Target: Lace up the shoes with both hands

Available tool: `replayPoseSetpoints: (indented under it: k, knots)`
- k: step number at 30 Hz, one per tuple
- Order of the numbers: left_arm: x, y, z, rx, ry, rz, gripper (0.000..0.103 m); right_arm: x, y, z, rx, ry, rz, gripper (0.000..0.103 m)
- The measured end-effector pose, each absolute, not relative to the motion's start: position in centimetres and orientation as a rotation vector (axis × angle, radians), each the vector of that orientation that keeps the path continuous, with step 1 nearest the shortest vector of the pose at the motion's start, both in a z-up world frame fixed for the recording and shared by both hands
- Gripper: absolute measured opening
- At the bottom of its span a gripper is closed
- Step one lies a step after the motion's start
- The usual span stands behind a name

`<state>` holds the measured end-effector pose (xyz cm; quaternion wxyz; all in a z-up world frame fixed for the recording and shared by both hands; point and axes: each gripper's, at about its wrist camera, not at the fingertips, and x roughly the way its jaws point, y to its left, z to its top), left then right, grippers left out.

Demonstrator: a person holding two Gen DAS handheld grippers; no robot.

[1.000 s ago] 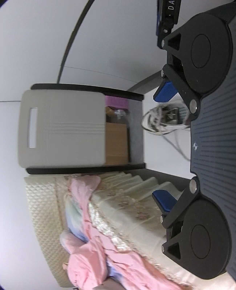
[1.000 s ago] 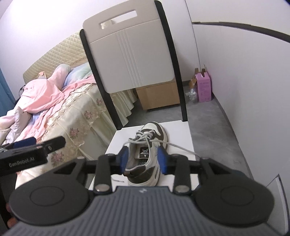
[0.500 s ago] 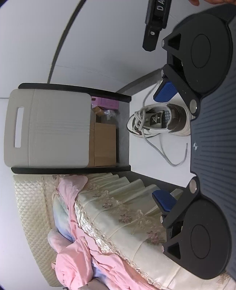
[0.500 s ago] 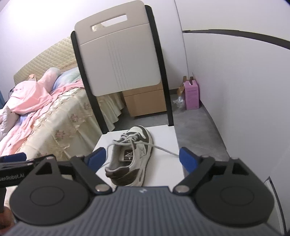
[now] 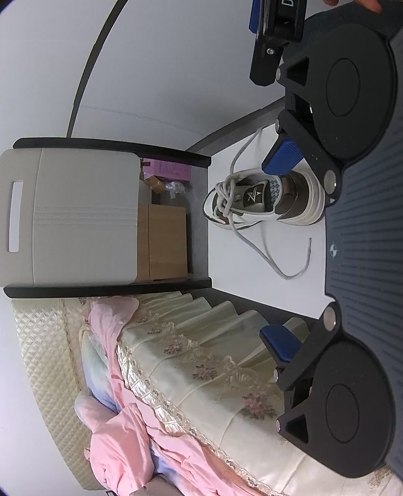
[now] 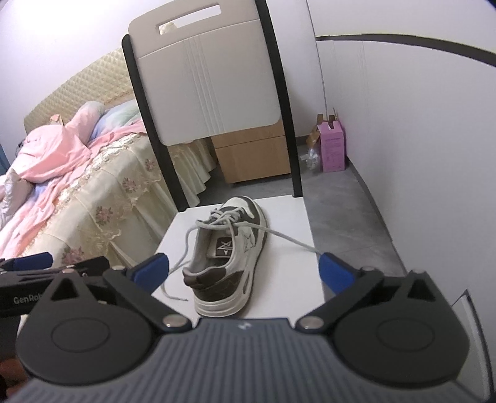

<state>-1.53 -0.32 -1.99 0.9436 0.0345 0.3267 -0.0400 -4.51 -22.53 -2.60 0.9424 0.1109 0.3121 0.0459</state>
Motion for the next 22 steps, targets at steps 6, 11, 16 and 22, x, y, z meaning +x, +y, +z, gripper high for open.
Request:
replayPoseSetpoints:
  k: [6, 11, 16, 22]
  knots:
    - [-1.31, -0.13, -2.25, 0.07, 0.682, -0.056, 0.103, -4.34, -22.5, -2.61, 0.219, 0.656, 0.08, 0.103]
    - [-1.32, -0.09, -2.14, 0.068, 0.683, -0.053, 0.103, -4.43, -22.23, -2.54, 0.216, 0.658, 0.09, 0.103]
    - [-1.3, -0.19, -2.25, 0.072, 0.687, -0.046, 0.103, -4.45, -22.13, -2.54, 0.216, 0.659, 0.093, 0.103]
    - [-1.27, -0.07, -2.29, 0.065, 0.686, -0.047, 0.103, -4.33, -22.05, -2.66, 0.216, 0.667, 0.09, 0.103]
